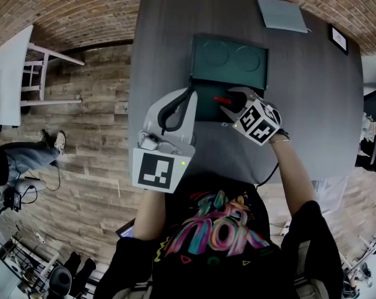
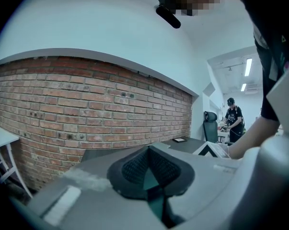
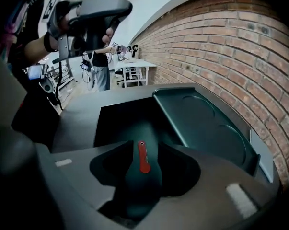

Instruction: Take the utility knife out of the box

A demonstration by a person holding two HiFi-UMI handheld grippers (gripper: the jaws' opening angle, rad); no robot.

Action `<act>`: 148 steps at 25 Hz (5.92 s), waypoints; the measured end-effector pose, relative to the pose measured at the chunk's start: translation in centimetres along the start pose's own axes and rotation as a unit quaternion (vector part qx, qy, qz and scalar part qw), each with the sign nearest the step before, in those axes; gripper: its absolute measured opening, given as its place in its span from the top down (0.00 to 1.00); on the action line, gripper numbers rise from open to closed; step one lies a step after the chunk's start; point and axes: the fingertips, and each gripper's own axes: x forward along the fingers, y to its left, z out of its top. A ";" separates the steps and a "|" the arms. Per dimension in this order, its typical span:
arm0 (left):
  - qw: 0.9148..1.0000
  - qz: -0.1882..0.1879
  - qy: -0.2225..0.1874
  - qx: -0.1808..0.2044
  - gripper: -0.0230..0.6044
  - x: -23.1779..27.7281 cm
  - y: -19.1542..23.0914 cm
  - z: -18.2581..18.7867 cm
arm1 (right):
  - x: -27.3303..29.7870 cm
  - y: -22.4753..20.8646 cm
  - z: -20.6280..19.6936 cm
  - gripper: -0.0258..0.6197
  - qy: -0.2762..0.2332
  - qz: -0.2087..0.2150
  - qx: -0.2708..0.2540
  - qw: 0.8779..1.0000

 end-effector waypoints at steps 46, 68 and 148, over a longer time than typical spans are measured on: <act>1.000 -0.005 -0.005 -0.004 0.96 -0.1 0.3 0.1 | 3.1 0.9 -1.6 0.87 0.076 0.052 -0.010 0.996; 1.000 0.005 -0.024 0.011 0.96 -1.6 -0.1 1.7 | 0.1 0.2 0.6 0.88 0.008 0.010 -0.010 1.000; 0.996 -0.026 -0.072 0.045 0.96 -5.8 -4.5 4.8 | -28.8 3.0 5.5 0.88 -0.393 -0.283 0.141 0.864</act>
